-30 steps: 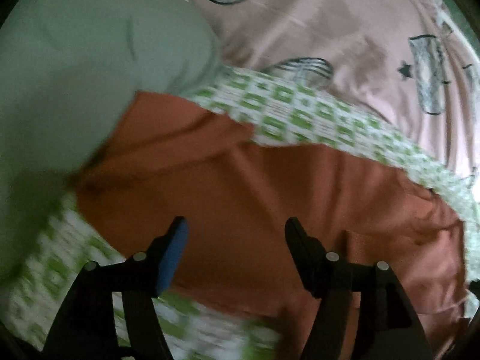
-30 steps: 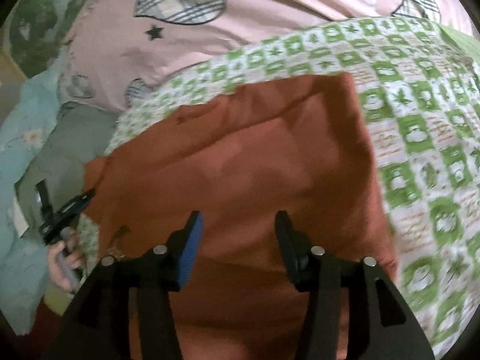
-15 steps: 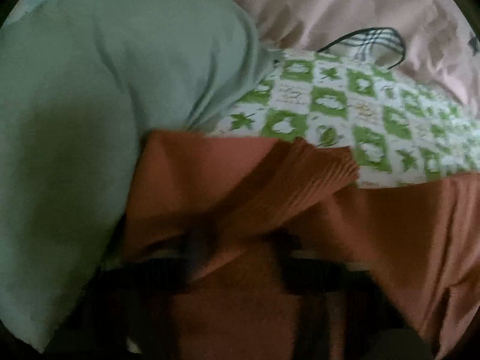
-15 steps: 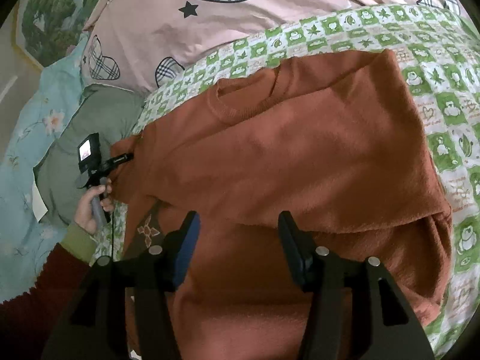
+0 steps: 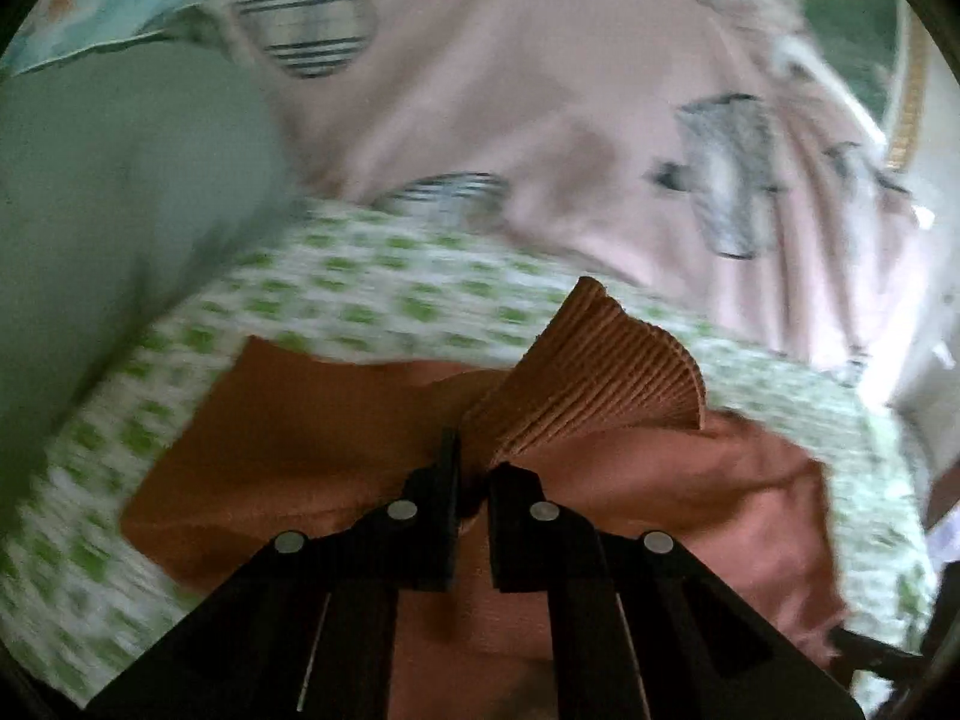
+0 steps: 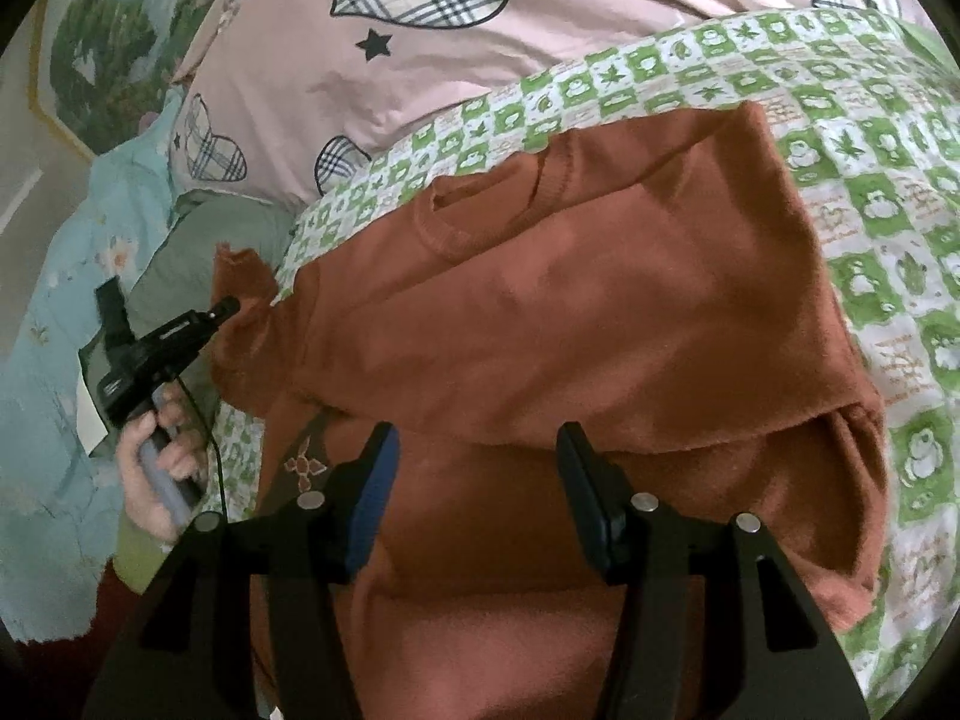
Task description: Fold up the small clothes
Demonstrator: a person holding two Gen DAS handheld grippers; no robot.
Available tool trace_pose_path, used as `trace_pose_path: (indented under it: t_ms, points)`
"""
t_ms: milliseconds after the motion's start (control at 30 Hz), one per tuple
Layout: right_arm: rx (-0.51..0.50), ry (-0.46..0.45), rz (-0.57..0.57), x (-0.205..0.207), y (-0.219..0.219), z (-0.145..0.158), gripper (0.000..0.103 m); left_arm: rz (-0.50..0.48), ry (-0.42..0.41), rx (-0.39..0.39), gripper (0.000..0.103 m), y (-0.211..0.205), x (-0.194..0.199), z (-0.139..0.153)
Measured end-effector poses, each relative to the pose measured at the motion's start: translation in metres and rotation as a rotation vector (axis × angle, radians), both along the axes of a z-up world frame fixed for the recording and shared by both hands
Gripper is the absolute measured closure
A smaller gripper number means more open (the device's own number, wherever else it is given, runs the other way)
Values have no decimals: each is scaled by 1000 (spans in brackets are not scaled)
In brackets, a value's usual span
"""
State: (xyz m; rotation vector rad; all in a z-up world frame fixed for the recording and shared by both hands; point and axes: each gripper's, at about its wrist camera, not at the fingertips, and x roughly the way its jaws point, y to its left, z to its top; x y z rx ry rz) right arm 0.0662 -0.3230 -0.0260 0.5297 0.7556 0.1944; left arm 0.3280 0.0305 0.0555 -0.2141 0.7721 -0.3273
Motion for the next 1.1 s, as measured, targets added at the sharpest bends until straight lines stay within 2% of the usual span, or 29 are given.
trace_pose_path:
  t_ms: [100,167,300,400,500,533,633,733,800,867,1000,1100]
  points:
    - [6,-12,-29,-9,-12,2,47,-83,4,-75,97,-52,-23,8]
    - [13,-17,-55,-15,-22,2,47,-138,-3,-90,97,-87,-37,10]
    - [44,-10,-103,-22,-41,-3,47,-233,35,-73,97,-151,-51,-6]
    - [57,-2,-120,-24,-48,-8,47,-290,79,-28,97,-190,-55,-32]
    - [74,1,-132,-23,-52,-10,47,-317,142,25,95,-212,-55,-59]
    - [78,3,-134,-22,-52,-11,47,-316,157,38,90,-213,-56,-65]
    - [100,10,-133,-16,-51,-12,47,-330,188,15,81,-200,-59,-73]
    - [118,15,-118,-4,-43,-12,47,-314,156,10,62,-164,-80,-62]
    - [138,26,-100,8,-35,-14,47,-285,132,9,56,-142,-93,-56]
    - [156,44,-94,21,-26,-18,47,-229,112,22,54,-115,-104,-51]
    - [183,60,-95,45,-7,-25,47,-27,86,110,54,-41,-110,-49]
    - [210,73,-117,67,4,-29,47,121,115,155,54,13,-98,-58]
